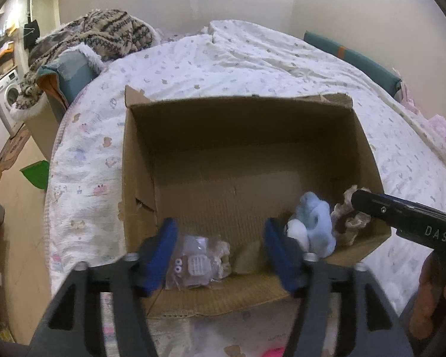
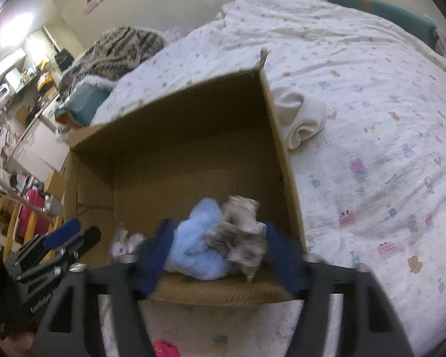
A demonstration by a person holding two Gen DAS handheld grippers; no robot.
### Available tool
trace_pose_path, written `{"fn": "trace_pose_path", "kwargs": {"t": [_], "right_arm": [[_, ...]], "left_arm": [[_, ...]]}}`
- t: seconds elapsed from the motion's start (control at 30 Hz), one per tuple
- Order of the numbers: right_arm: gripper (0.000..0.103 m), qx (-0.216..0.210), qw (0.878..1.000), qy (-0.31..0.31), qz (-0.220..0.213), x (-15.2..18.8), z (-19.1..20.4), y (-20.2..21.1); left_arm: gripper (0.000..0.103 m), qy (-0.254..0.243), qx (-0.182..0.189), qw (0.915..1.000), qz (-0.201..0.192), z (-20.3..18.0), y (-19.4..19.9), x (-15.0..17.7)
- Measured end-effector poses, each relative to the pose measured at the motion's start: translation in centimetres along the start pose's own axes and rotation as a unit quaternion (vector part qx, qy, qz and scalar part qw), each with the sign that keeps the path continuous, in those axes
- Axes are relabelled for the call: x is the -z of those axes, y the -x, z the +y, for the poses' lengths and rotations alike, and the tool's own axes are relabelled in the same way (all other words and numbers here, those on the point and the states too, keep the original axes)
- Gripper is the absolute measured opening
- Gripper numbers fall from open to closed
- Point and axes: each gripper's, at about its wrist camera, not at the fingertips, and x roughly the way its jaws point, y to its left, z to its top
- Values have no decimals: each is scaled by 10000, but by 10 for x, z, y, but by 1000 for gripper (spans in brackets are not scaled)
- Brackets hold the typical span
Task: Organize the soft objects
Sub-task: 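Carry the scrunchie over the box and open the right tool, then move both open tools back toward the pink duck on the sheet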
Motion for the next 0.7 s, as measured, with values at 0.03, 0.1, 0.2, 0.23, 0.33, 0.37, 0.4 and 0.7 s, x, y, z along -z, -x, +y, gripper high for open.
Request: {"fn": "trace_pose_path", "kwargs": {"t": [0.03, 0.1, 0.2, 0.23, 0.33, 0.37, 0.4, 0.7], "right_arm": [[71, -4, 10000, 1, -9, -1, 0, 0], [71, -8, 10000, -38, -2, -2, -1, 0], [71, -25, 10000, -50, 25, -2, -2, -1], [71, -25, 10000, -44, 19, -3, -2, -1], [71, -23, 10000, -17, 11, -3, -1, -2], [71, -22, 10000, -6, 11, -2, -1, -2], [71, -18, 10000, 4, 18, -2, -1, -2], [71, -55, 9999, -137, -5, 0, -4, 2]], "left_arm": [[69, 20, 31, 10000, -9, 0, 1, -1], [69, 10, 75, 10000, 8, -1, 1, -1], [69, -71, 29, 10000, 61, -3, -1, -1], [69, -81, 30, 9999, 66, -4, -1, -1], [69, -95, 19, 9999, 39, -4, -1, 0], [69, -99, 4, 9999, 36, -4, -1, 0], [69, -101, -16, 9999, 43, -5, -1, 0], [69, -49, -46, 10000, -12, -2, 8, -2]]}}
